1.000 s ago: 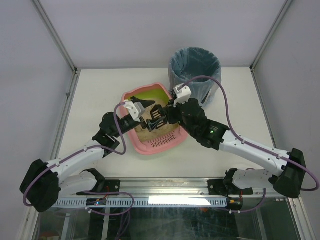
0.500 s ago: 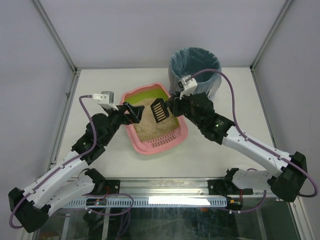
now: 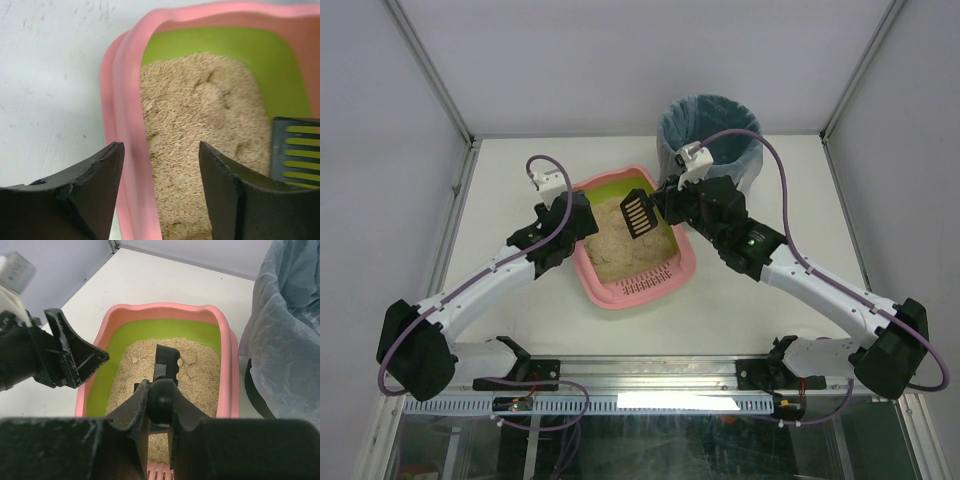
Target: Clean the litter box
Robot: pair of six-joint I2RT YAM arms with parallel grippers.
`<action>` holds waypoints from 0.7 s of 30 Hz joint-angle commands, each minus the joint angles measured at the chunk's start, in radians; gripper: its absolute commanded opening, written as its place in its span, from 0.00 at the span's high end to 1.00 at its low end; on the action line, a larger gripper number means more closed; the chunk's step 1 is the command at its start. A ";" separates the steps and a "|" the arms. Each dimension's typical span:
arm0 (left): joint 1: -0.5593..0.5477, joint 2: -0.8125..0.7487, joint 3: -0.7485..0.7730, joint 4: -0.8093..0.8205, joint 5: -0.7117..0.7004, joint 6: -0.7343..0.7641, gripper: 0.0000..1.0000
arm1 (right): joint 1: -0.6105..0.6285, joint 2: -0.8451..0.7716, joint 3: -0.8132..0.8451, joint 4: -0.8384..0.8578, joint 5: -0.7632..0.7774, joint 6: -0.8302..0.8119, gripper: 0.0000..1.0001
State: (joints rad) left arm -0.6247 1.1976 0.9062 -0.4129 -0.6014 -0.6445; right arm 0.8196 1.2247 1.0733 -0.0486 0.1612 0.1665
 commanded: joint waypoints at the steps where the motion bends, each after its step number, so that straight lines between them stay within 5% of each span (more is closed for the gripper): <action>1: 0.024 0.066 0.060 -0.052 -0.007 -0.019 0.41 | -0.002 -0.049 0.007 0.084 0.042 0.005 1.00; 11: 0.079 0.140 0.054 -0.093 0.033 0.022 0.73 | -0.002 -0.062 0.000 0.045 0.051 -0.002 1.00; 21: 0.117 0.119 0.031 -0.090 0.042 0.074 0.80 | -0.002 -0.006 0.034 -0.002 0.067 -0.001 1.00</action>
State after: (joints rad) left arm -0.5323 1.3437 0.9401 -0.5037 -0.5686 -0.6174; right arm 0.8196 1.1995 1.0657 -0.0658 0.2008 0.1661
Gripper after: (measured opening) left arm 0.255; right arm 0.171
